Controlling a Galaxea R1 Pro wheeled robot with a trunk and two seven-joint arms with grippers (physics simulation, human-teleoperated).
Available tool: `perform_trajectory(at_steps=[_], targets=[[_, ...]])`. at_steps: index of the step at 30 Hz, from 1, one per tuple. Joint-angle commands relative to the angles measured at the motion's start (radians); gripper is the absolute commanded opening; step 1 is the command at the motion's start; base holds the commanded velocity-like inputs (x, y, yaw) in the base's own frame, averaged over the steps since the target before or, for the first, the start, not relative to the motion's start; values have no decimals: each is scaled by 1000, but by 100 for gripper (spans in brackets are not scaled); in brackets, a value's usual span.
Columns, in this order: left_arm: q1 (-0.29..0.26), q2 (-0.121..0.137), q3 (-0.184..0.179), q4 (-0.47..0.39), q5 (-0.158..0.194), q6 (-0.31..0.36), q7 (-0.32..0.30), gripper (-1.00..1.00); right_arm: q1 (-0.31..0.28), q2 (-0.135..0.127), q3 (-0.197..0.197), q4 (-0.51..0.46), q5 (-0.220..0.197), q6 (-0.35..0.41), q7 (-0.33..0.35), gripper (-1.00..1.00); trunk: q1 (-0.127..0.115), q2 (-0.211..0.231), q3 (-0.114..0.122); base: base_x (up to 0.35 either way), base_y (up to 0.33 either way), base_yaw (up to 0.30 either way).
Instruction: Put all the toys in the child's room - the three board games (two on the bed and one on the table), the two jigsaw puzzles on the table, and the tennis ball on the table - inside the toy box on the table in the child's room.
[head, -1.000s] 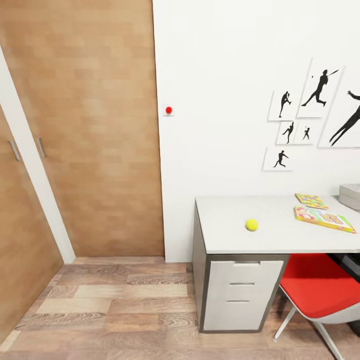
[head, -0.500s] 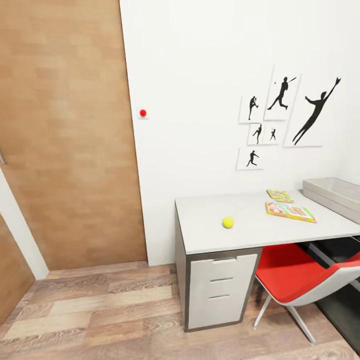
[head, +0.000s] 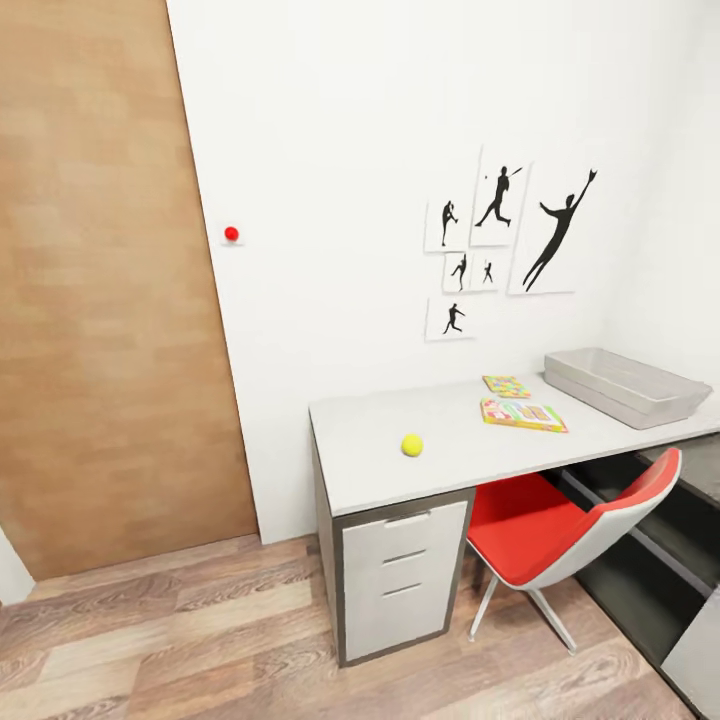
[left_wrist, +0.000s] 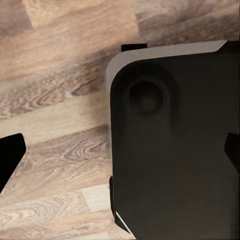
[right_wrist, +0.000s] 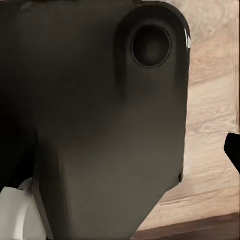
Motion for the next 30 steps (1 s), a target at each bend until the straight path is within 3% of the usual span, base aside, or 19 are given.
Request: perform_trajectory(at_steps=[1,5,9,17,21,30], targets=[[0,2,-8,-4,-1,-3,11,100,0,-4,0,0,-15,-8,-1,100,-4,7,2,0,0,-281],[-1,7,-20,-38,-1,-6,63,100,0,-29,0,0,-105,-20,0,100,-19,35,15,0,0,-281],[-1,6,-22,-65,-1,-6,95,100,0,-33,0,0,-170,-24,0,100,-35,63,28,0,0,-281],[-2,7,-22,-101,-1,-10,107,100,0,-33,-2,0,-216,-85,-1,100,-65,119,53,0,0,-281],[-2,10,-24,-116,-1,-49,107,100,0,-32,-2,0,-293,-105,0,100,-81,147,65,0,0,-281],[-1,17,-27,-118,-5,-94,97,100,0,-28,-2,0,-386,-131,0,100,-115,210,93,0,0,-281]])
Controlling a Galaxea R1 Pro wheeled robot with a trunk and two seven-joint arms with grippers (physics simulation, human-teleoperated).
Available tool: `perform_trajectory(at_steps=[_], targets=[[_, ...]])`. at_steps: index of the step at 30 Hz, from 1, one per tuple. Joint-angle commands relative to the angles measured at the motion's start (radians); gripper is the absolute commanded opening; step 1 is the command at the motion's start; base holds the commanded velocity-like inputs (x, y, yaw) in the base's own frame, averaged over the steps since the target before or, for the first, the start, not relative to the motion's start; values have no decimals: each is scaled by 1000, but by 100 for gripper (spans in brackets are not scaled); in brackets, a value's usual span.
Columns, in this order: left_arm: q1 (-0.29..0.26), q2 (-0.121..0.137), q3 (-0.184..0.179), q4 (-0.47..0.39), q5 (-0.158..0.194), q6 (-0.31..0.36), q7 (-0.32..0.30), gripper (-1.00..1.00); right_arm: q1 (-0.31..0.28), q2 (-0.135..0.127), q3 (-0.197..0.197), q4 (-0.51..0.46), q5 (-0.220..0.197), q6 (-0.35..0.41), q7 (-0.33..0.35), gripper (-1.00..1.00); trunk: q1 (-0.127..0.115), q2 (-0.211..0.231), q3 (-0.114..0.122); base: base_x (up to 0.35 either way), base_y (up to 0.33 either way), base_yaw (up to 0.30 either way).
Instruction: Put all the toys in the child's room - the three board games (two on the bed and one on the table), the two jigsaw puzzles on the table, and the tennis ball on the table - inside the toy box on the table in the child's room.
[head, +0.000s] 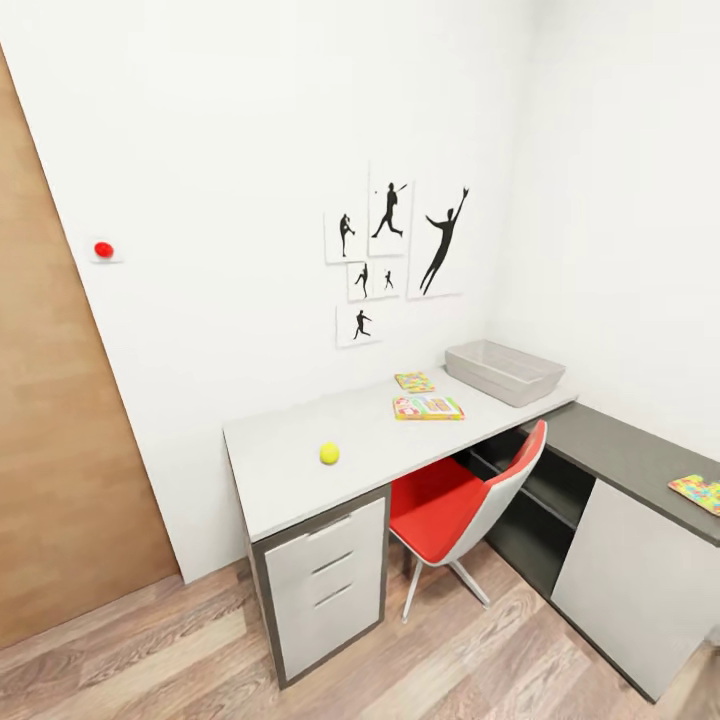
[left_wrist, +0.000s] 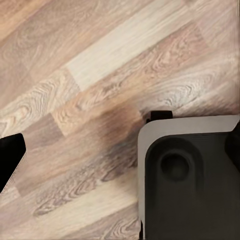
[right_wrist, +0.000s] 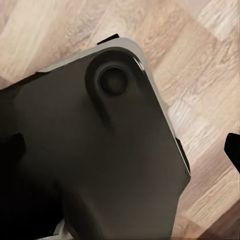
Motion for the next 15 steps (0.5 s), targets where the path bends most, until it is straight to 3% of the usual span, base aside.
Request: perform_trajectory(at_steps=[1,7,15], targets=[[0,0,-7,0,-6,-3,6,100,0,1,0,0,-21,-5,1,100,-4,7,2,0,0,-281],[-1,1,-6,0,-53,-5,5,100,0,5,0,0,-76,1,9,100,-27,49,21,0,0,-281],[0,0,-8,0,-65,-7,4,100,0,15,-4,0,-103,-3,10,100,-58,105,46,0,0,-281]])
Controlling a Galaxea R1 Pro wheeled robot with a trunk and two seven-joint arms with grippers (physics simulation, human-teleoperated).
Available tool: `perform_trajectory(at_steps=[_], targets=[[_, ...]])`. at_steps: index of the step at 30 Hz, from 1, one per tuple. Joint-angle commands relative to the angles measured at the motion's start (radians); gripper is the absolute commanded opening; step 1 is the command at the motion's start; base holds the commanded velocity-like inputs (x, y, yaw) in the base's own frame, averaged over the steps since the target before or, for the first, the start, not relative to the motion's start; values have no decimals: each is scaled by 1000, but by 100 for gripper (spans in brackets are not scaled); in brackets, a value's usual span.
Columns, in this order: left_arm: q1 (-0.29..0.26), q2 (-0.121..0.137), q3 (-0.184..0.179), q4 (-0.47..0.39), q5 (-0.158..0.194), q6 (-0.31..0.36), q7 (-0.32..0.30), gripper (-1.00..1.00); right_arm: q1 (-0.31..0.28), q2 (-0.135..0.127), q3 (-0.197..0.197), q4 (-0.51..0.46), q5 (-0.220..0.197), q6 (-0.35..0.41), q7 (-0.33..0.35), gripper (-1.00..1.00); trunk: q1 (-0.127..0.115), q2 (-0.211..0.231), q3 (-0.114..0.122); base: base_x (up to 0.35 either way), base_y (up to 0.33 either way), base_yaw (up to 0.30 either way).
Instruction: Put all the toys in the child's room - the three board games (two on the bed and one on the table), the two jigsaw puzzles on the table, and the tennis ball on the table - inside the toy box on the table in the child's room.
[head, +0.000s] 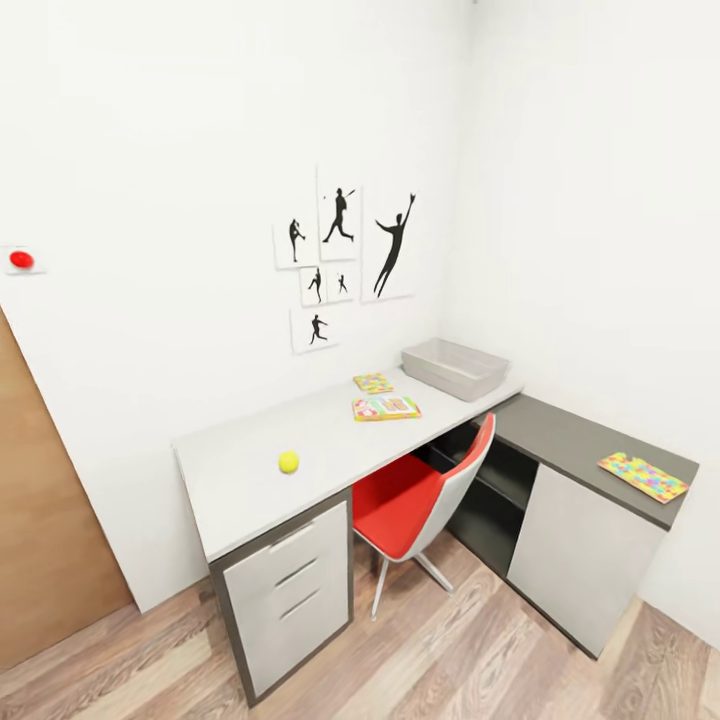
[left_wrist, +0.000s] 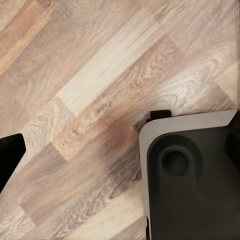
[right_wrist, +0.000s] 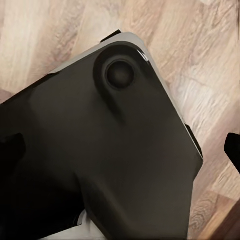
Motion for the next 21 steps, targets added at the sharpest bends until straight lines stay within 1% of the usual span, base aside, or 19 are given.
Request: perform_trajectory(at_steps=[1,7,13,21], targets=[[0,0,-6,0,-8,-2,8,100,0,0,-2,0,-8,-4,0,100,-4,7,2,0,0,-281],[0,0,-5,0,-8,-1,8,100,0,1,-3,0,-48,-6,0,100,-27,49,21,0,0,-281],[0,0,-6,0,-8,-2,9,100,0,-3,-4,0,-56,-12,0,100,-50,91,40,0,0,-281],[0,0,-4,0,-8,-2,9,100,0,-3,-3,0,-58,-44,0,100,-81,147,65,0,0,-281]])
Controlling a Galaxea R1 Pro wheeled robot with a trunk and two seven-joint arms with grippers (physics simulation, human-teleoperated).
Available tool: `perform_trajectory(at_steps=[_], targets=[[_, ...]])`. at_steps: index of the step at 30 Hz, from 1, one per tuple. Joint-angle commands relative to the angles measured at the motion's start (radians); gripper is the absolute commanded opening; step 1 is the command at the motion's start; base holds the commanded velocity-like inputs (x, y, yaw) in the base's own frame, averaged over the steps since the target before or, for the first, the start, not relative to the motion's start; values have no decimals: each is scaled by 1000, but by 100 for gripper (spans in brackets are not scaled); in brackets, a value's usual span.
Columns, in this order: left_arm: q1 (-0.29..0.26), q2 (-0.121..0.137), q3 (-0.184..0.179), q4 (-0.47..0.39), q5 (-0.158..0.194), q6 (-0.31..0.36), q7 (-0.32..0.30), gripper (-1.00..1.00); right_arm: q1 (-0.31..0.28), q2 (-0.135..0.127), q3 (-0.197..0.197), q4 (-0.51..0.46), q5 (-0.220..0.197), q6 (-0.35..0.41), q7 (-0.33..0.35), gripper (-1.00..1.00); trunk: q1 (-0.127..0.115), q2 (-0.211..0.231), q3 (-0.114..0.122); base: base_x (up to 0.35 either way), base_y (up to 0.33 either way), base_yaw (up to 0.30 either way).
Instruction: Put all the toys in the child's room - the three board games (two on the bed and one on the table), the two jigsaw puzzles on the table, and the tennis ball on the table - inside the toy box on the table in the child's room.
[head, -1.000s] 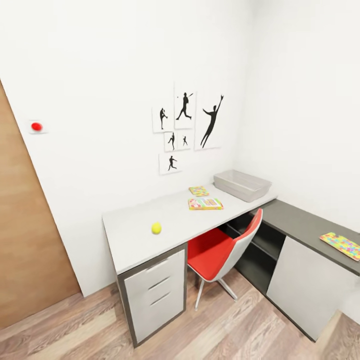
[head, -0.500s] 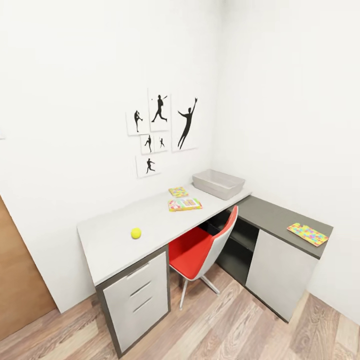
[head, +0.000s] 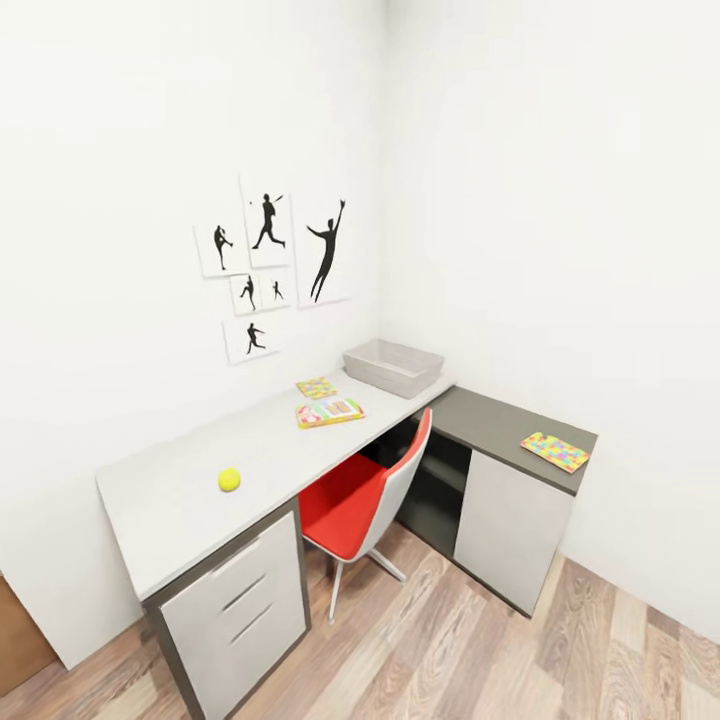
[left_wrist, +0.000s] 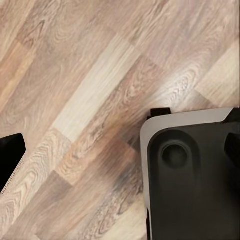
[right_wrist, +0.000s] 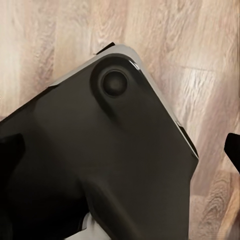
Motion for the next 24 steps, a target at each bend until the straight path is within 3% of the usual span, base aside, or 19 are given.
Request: perform_trajectory(at_steps=[1,24], targets=[[0,0,-6,0,-7,-2,8,100,0,2,-1,0,-2,-5,1,100,-4,6,2,0,0,-281],[0,1,-10,7,-14,-31,8,100,13,-5,0,0,4,-6,-4,100,-92,167,76,0,0,-281]])
